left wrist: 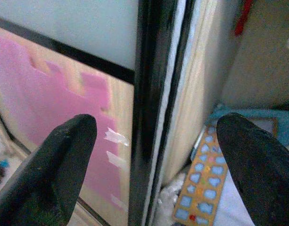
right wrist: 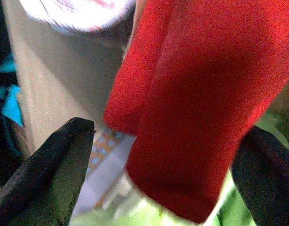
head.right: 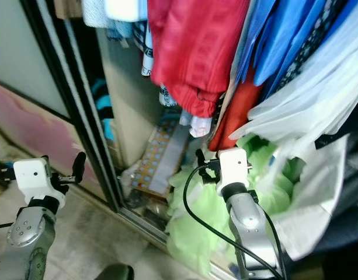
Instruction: Clean up the room
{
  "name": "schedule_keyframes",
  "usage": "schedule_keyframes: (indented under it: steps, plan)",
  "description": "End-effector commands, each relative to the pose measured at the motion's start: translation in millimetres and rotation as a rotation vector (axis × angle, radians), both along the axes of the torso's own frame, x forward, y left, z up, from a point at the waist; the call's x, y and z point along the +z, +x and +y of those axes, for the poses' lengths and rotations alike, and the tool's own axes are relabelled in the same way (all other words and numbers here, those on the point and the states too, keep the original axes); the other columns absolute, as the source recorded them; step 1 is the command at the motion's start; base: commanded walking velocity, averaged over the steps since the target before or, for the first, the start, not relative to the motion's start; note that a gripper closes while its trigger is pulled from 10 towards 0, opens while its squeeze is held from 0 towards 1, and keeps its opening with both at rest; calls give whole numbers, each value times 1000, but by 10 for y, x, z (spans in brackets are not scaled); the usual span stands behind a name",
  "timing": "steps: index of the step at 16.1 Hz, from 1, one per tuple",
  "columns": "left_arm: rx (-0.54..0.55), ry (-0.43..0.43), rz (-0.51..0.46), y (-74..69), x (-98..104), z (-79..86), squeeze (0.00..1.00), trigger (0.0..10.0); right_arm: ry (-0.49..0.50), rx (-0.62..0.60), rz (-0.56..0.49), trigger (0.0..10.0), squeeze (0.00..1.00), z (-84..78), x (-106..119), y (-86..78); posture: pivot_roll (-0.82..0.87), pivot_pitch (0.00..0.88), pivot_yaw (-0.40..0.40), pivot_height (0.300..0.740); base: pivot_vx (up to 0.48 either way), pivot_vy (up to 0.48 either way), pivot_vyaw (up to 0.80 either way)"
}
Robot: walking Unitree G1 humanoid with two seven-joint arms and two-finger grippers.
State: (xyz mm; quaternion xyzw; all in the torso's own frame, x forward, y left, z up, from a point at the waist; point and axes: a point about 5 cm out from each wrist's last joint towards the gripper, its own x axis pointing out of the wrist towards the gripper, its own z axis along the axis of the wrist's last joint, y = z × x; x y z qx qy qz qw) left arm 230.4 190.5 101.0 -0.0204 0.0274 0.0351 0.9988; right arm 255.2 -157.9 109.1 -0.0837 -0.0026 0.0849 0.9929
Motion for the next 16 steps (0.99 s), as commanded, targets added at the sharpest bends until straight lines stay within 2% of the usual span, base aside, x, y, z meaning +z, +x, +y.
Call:
schedule_keyframes:
  steps: [1, 3, 7, 12, 14, 16]
  plan:
    - [-2, 10, 9, -7, -13, -7, 0, 10000, -13, 16, -17, 10000, 0, 17, 28, -11, 13, 27, -55, 740, 0, 0, 800]
    - [-3, 5, 3, 14, -6, -16, 0, 10000, -56, 64, -55, 10000, 0, 82, 61, -16, 13, 25, -53, 740, 0, 0, 800]
    - [-5, 2, -2, 28, -2, -25, 0, 10000, -47, 79, -41, 10000, 0, 69, 42, -13, 17, 23, -53, 740, 0, 0, 800]
    - [-7, 5, 3, 16, -15, -37, 0, 10000, 74, 132, 129, 10000, 0, 82, -132, -31, 14, 31, -52, 740, 0, 0, 800]
    - [-17, 10, 0, -7, -4, -55, 0, 10000, 63, 95, 70, 10000, 0, 20, -50, -18, 19, 33, -56, 740, 0, 0, 800]
    - [-15, 7, 9, -26, -6, -58, 0, 10000, 72, 55, 59, 10000, 0, -22, -24, -7, 17, 37, -54, 740, 0, 0, 800]
